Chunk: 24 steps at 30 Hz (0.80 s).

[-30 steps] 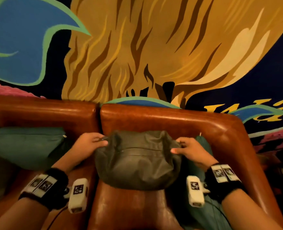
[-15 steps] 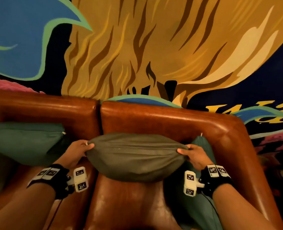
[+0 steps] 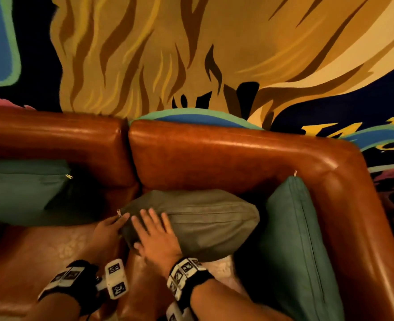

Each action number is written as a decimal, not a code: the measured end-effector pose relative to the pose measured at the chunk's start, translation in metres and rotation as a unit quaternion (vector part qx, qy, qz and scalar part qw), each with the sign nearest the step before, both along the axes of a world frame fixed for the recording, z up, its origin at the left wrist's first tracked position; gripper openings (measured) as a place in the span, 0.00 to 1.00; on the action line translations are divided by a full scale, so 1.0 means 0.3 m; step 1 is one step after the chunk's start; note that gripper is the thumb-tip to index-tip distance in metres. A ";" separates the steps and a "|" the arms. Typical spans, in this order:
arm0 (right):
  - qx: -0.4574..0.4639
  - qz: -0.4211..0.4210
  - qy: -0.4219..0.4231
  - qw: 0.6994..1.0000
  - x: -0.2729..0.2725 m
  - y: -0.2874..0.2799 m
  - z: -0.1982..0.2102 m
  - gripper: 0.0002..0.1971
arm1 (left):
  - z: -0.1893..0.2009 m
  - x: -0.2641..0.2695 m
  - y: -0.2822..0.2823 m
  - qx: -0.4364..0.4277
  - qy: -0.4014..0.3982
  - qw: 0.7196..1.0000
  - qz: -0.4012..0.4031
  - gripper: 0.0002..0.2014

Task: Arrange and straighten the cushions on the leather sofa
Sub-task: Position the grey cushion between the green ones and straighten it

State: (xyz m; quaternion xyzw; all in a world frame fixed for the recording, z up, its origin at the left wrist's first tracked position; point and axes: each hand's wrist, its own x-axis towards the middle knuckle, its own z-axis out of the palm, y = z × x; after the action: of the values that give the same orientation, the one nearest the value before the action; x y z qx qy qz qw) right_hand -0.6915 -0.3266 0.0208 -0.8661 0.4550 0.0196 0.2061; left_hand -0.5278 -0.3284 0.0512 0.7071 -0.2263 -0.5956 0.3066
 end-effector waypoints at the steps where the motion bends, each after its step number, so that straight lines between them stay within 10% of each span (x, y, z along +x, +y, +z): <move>1: -0.033 -0.029 0.049 0.998 -0.082 -0.021 -0.050 0.36 | -0.036 0.044 -0.005 0.005 0.007 0.999 0.034 0.04; 4: -0.008 -0.193 0.135 0.972 -0.444 -0.122 -0.155 0.36 | -0.116 0.140 -0.011 0.022 0.022 0.996 0.079 0.33; 7: 0.066 -0.421 0.151 0.892 -0.653 -0.198 -0.119 0.37 | -0.072 0.076 -0.030 0.013 0.022 0.993 0.118 0.11; 13: 0.213 -0.603 -0.330 0.694 -0.807 -0.273 -0.001 0.06 | 0.035 0.002 -0.067 -0.015 0.051 0.983 0.177 0.12; 16: 0.333 -0.604 -0.415 0.593 -0.881 -0.243 0.053 0.11 | 0.050 0.031 -0.053 -0.011 0.060 0.986 0.155 0.09; 21: 0.336 -0.624 -0.377 0.596 -0.854 -0.270 0.131 0.21 | 0.029 0.065 -0.080 0.030 -0.006 0.992 0.118 0.07; 24: 0.294 -0.574 -0.418 0.640 -0.731 -0.297 0.264 0.20 | 0.019 0.116 -0.092 0.006 -0.254 0.964 0.081 0.06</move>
State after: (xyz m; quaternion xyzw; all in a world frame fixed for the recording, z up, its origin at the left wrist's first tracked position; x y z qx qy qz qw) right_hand -0.9107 -0.4158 0.1001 -0.2413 0.6965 -0.3336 0.5876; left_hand -0.4931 -0.3558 0.0569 0.8529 -0.2347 -0.3714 0.2819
